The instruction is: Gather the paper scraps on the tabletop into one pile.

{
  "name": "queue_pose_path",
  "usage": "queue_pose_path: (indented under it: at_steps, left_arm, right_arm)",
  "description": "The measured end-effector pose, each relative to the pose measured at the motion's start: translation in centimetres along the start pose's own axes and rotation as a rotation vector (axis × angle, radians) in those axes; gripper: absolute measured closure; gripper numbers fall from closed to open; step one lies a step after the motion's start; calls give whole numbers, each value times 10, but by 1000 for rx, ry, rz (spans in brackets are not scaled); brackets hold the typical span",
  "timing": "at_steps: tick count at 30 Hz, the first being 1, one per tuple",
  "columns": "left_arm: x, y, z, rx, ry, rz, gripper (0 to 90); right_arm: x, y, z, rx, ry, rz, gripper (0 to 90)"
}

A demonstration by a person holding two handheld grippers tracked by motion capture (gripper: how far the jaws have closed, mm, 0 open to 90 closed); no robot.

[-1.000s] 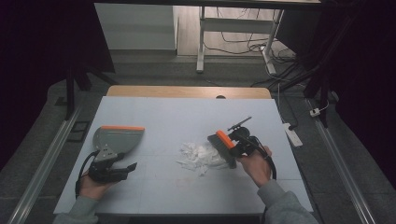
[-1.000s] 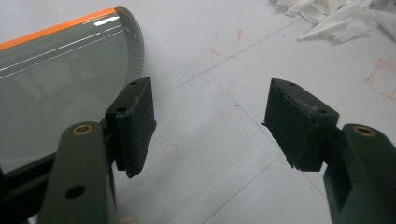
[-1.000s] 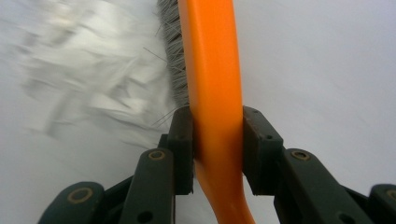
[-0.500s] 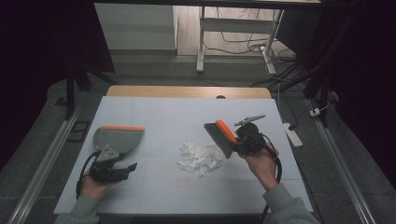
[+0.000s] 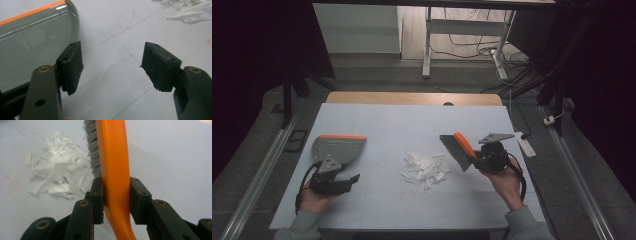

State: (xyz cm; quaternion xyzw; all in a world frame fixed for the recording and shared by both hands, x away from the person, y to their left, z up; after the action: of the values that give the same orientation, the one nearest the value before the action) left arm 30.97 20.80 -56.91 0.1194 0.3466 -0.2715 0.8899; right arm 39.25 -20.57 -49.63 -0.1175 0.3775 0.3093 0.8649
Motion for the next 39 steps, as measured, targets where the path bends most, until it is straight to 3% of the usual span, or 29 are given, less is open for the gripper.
queue_pose_path:
  at_steps: [5, 17, 20, 34, 39]
  left_arm:
    - [0, -1, 0, 0, 0, -1, 340]
    - [0, -3, 1, 9, -1, 4, 339]
    - [-1, -4, 1, 15, -3, 4, 339]
    - [-2, -8, 2, 28, -15, -16, 335]
    - [-2, -9, 3, 27, -23, -20, 331]
  right_arm:
    - [-6, -4, -11, -26, -38, 2, 677]
    - [-24, -29, -56, 1, -110, -55, 676]
    - [-29, -34, -63, 12, -134, -47, 676]
    - [-25, -31, -64, -43, -159, -39, 676]
    - [-25, -29, -63, -42, -162, -34, 676]
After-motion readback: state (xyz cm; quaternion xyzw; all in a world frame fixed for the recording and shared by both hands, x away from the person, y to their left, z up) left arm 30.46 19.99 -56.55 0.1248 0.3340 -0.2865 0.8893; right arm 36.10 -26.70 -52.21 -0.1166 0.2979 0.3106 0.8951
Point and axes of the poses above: each handheld gripper's, and its own axes: x roughly forward along the jaws, z roughly out of its top, y roughly to its left, the point moved 8 cm from there along x, roughly forward along the jaws, and after that the axes turned 5 degrees about x, right-handed, at the moved point
